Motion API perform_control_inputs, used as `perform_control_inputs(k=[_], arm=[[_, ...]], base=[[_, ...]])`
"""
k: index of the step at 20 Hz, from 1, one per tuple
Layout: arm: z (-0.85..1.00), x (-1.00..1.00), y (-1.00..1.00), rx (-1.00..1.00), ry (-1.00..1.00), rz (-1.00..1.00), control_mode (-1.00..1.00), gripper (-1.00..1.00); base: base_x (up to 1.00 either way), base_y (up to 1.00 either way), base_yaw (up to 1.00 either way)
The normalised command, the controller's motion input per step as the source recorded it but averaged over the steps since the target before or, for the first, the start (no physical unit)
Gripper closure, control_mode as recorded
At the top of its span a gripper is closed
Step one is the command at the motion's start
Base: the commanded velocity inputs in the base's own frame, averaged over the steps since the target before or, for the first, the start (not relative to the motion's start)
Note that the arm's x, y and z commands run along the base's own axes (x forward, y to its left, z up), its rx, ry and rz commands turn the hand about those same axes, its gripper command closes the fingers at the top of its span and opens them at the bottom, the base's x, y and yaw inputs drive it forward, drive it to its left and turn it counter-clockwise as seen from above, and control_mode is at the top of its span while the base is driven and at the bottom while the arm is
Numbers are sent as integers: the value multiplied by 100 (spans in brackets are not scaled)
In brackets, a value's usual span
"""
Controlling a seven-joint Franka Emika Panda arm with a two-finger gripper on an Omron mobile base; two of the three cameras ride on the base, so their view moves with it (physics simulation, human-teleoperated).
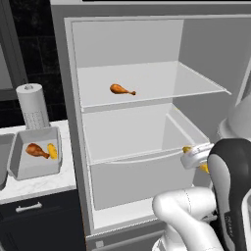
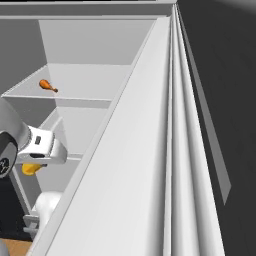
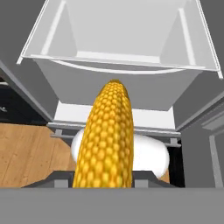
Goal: Place one corn and one chicken drumstick in each tupperware on the nearby counter, to pack two identical lunches.
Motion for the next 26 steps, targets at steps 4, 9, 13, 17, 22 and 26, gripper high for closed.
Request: perform_control_inputs(k=[4, 9, 13, 17, 22, 26], arm=[[0, -11, 0, 0, 0, 0, -100, 100], [0, 0, 0, 0, 0, 0, 100, 100], [0, 0, 0, 0, 0, 0, 100, 100], [0, 0, 0, 0, 0, 0, 100, 100], [0, 0, 0, 0, 0, 0, 100, 100], [0, 0, 0, 0, 0, 0, 100, 100]], base=[[0, 0, 0], [-56, 70, 4], [-21, 99, 8], [-3, 100, 7], [2, 94, 3], [51, 75, 0]])
